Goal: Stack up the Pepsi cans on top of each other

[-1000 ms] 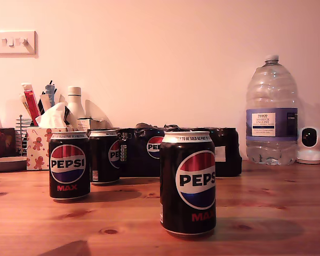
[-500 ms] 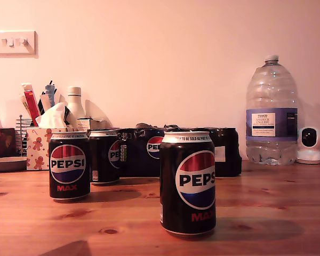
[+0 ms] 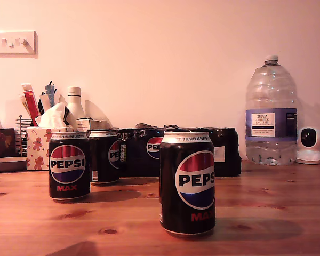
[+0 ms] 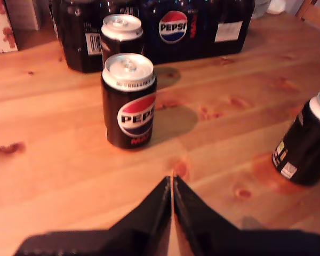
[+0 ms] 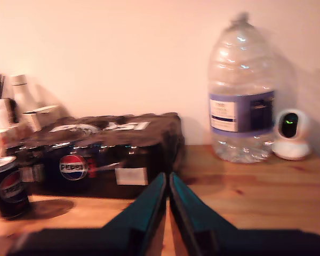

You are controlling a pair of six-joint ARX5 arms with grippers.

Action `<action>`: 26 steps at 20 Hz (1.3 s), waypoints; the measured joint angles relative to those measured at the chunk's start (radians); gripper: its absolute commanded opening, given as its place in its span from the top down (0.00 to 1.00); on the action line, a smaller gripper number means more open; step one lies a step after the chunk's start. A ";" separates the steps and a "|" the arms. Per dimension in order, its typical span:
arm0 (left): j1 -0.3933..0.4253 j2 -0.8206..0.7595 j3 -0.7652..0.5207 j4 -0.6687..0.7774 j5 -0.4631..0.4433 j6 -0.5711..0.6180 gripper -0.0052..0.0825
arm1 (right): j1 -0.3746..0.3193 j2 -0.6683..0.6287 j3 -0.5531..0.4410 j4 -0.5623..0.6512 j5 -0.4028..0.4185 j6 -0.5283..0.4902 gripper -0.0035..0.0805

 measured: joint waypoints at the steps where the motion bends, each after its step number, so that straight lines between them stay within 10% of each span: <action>1: 0.000 0.000 0.000 0.022 0.000 0.000 0.96 | 0.000 -0.013 0.000 -0.023 0.000 0.000 0.97; 11: 0.000 0.000 0.000 0.085 0.023 -0.029 0.92 | 0.000 -0.029 0.000 -0.207 0.000 0.000 0.97; 15: 0.000 0.000 0.000 0.067 0.027 -0.063 0.01 | 0.000 -0.029 0.000 -0.212 0.000 0.000 0.97; 26: -0.016 0.103 0.000 0.247 -0.010 -0.066 0.07 | 0.000 -0.029 0.000 -0.232 0.000 0.000 0.97</action>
